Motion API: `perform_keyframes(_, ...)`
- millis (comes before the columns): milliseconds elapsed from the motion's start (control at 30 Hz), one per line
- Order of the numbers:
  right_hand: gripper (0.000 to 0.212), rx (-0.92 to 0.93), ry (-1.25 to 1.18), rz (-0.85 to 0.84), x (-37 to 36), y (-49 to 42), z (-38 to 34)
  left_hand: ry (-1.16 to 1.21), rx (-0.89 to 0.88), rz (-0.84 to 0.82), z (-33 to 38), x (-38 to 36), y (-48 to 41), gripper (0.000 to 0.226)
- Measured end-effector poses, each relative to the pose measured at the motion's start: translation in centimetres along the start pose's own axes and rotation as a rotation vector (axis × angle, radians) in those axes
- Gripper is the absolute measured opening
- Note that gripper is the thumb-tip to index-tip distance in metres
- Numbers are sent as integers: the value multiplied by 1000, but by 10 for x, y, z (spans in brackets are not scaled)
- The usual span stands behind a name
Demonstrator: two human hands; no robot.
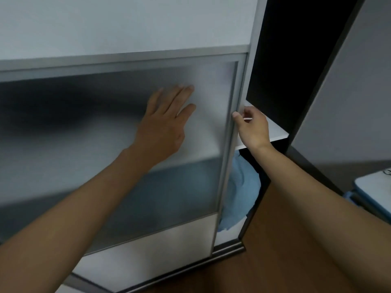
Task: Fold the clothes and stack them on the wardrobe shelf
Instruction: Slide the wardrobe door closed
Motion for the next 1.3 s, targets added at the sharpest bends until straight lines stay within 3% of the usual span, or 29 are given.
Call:
perform_keyframes(67, 29, -30, 50, 35, 22, -11, 13, -71, 2, -5, 19, -11, -9, 51)
perform_keyframes(267, 85, -168, 77, 159, 84, -42, 58, -186, -76, 3, 60, -45, -43, 62)
perform_keyframes(333, 91, -208, -2, 149, 100, -52, 71, -207, -100, -11, 73, -56, -54, 68)
perform_keyframes(500, 56, -258, -47, 86, 129, -78, 94, -238, -117, -29, 108, -77, -78, 80)
perform_keyframes(733, 49, -217, -10, 46, 158, -110, 101, -256, -138, -56, 145, -94, -94, 86)
perform_keyframes(967, 9, -219, 66, 108, 167, -117, 121, -278, -170, -127, 166, -101, -105, 87)
perform_keyframes(1300, 36, -262, -110, 119, 168, -95, 114, -306, -134, -286, 180, -94, -96, 78)
Point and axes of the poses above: each hand's wrist, its own y-axis away from the middle knuckle, its own x-axis out of the back of the hand, z = x × y, the point moved 3 cm from there along -y, towards the middle knuckle, and after that the axes turned 8 degrees about x, right-handed, at the moved point
